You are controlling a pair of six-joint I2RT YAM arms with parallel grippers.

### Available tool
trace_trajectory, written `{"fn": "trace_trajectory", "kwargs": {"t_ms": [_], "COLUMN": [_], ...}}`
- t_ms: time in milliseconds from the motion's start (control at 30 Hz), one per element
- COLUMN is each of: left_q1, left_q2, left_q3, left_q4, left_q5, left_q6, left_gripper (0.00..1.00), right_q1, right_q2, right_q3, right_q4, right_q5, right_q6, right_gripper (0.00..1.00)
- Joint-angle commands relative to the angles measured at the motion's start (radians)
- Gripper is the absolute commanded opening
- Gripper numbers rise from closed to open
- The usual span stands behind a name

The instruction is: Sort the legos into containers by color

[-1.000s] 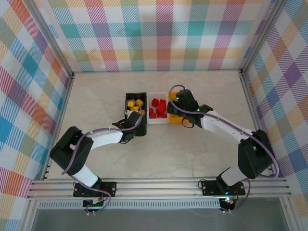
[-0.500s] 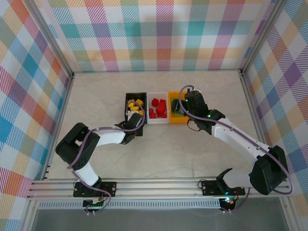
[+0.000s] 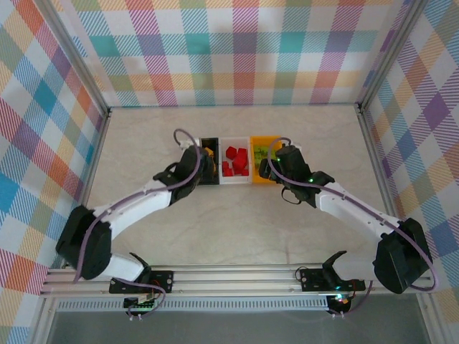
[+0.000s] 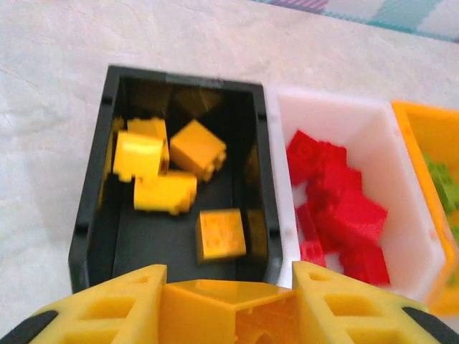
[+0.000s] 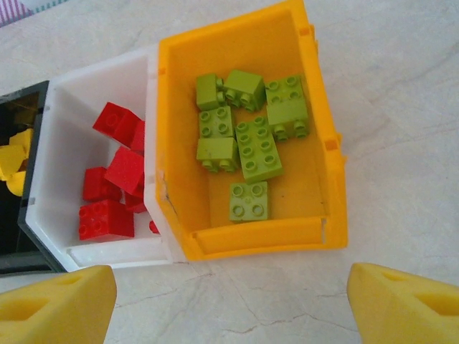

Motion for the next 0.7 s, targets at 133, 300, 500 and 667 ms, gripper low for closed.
{"fn": "trace_trajectory", "kwargs": {"t_ms": [133, 300, 500, 667], "left_q1": [0.082, 0.082, 0.081, 0.082], "left_q2": [0.223, 0.112, -0.149, -0.392], "left_q3": [0.243, 0.257, 0.147, -0.056], "left_q4": [-0.123, -0.138, -0.108, 0.022], "left_q5": [-0.002, 0.011, 0.05, -0.047], "left_q6": [0.047, 0.053, 0.044, 0.106], "left_gripper": [0.73, 1.0, 1.0, 1.0], "right_q1": [-0.002, -0.002, -0.003, -0.002], "right_q2": [-0.047, -0.095, -0.148, -0.208], "right_q3": [0.005, 0.0, -0.019, -0.094], "right_q4": [-0.027, -0.046, -0.013, 0.043], "right_q5": [0.013, 0.019, -0.015, 0.071], "right_q6": [0.022, 0.012, -0.028, 0.009], "right_gripper": [0.88, 1.0, 1.0, 1.0]}}
